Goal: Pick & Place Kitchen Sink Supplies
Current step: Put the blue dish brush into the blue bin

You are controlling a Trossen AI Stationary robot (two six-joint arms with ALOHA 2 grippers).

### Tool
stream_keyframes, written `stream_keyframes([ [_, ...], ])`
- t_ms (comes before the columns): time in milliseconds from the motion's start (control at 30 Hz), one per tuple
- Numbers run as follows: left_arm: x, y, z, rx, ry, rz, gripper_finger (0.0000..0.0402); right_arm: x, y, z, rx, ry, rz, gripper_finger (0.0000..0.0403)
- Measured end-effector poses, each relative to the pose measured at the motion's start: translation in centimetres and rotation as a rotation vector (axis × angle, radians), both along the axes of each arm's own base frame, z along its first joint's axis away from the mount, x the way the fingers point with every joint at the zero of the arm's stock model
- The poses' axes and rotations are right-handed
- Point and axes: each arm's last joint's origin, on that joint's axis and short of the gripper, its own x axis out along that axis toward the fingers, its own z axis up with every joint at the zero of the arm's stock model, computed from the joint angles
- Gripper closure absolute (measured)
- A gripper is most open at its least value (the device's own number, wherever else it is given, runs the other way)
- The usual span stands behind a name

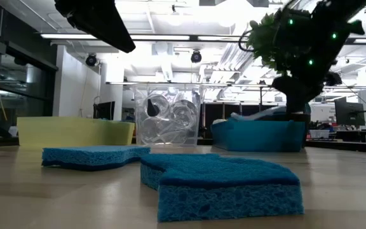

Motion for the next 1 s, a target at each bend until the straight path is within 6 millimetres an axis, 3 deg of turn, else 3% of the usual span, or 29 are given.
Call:
stream_keyframes([
  [200, 0.0, 0.0, 0.0, 0.0, 0.001, -0.001, 0.0298, -0.2, -0.4, -1.5, 0.021, -0.041, -0.006, 0.0325],
  [1000, 0.0, 0.0, 0.0, -0.013, -0.007, 0.012, 0.0298, 1.0, -0.5, -1.1, 0.063, -0.198, 0.058, 0.0318],
])
